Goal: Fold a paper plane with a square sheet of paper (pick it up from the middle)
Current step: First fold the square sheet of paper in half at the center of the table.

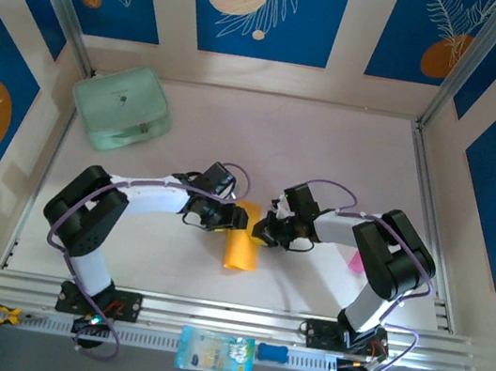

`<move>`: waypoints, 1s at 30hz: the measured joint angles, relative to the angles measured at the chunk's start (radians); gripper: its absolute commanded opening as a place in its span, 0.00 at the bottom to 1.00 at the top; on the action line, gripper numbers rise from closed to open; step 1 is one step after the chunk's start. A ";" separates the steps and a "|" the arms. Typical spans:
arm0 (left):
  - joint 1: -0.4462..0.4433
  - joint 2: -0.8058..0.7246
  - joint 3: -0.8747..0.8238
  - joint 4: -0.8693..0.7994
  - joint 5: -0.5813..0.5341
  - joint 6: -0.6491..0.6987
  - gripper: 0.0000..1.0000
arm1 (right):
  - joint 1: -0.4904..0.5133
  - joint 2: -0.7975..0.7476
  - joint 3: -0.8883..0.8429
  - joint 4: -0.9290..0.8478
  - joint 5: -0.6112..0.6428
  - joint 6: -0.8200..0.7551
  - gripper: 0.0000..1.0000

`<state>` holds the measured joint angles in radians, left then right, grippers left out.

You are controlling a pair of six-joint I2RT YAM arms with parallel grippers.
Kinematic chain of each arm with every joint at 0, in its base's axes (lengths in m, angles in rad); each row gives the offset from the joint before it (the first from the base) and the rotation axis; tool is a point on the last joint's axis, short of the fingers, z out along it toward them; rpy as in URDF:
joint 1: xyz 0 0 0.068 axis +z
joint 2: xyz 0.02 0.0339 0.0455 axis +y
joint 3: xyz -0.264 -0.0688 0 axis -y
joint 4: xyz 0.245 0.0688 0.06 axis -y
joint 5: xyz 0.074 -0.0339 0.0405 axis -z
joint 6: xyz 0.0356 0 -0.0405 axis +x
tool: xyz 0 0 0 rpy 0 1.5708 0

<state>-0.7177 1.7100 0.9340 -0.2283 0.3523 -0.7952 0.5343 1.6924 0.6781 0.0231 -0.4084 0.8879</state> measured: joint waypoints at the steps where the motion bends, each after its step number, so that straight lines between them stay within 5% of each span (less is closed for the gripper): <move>1: 0.000 -0.001 -0.003 0.001 0.000 -0.002 0.57 | 0.000 0.000 -0.002 0.004 0.000 0.003 0.10; 19: 0.000 0.000 -0.029 0.008 -0.002 -0.014 0.42 | -0.008 -0.028 -0.037 0.069 -0.007 0.052 0.16; 30: -0.001 0.008 -0.028 0.000 -0.017 0.010 0.42 | -0.049 -0.405 -0.073 -0.025 0.159 0.060 0.28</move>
<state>-0.7185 1.7180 0.9058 -0.2287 0.3355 -0.7856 0.4854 1.2873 0.6048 -0.0017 -0.2497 0.9482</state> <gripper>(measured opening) 0.414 0.277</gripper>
